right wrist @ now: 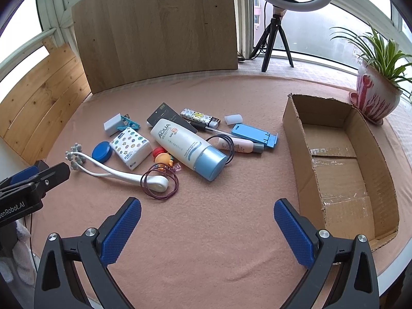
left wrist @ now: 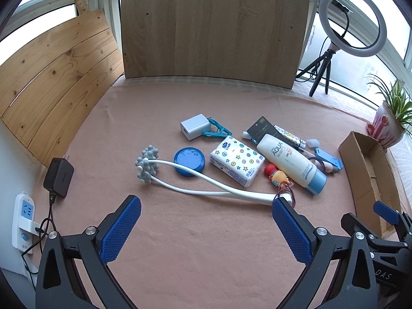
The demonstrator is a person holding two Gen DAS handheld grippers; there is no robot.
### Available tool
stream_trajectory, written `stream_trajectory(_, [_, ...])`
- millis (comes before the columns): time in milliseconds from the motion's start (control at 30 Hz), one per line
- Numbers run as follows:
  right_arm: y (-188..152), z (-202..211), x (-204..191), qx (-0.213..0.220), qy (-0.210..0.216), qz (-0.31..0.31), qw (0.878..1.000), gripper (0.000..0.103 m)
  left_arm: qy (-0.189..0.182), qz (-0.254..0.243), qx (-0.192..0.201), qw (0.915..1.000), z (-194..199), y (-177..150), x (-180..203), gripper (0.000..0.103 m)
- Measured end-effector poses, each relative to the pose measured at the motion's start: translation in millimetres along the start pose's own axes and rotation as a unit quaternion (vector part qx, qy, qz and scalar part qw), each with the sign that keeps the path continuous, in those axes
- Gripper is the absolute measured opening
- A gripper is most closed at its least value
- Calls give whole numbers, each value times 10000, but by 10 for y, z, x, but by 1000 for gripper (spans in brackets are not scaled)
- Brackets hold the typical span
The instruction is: Organize objects
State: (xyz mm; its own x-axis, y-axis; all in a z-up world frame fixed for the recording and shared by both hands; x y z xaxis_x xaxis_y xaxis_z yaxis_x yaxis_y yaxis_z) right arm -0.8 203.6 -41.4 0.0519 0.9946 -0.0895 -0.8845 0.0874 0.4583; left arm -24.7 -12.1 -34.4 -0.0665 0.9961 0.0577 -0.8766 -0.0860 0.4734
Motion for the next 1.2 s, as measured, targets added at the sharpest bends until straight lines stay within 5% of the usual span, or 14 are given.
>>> stream_trajectory(267, [159, -100, -7, -51, 126, 199, 9997, 102, 85, 102, -8, 9999, -75, 6, -69, 103])
stream_trajectory(467, [268, -256, -42, -260, 301, 319, 9987, 90, 175, 289, -49, 9994, -125, -31, -187, 103])
stream_trajectory(600, [309, -411, -129, -544, 562, 428, 9960, 71, 226, 364, -50, 9991, -131, -71, -263, 103])
stream_trajectory(1033, [325, -803, -595, -1032, 906, 709, 9880, 61, 413, 680, -146, 9967, -148, -189, -604, 102])
stream_trajectory(1200, [400, -816, -630, -1071, 996, 691, 9868, 47, 428, 768, -167, 9960, -147, -210, -673, 102])
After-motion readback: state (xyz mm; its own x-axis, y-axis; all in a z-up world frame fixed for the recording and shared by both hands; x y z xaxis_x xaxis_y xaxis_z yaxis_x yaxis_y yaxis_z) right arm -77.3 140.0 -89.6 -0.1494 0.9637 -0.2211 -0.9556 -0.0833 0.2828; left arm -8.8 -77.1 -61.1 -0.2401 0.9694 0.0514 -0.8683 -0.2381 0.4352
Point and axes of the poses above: each gripper's, at about its wrist camera, not at the fingertips, and z roughly against the way its jaws point, x to its right, y to its top, the point moved 1 cm from there along -z, roughly the way its jaws point, and after that the axes turned 8 degrees about -x, right-handed, at the moved point
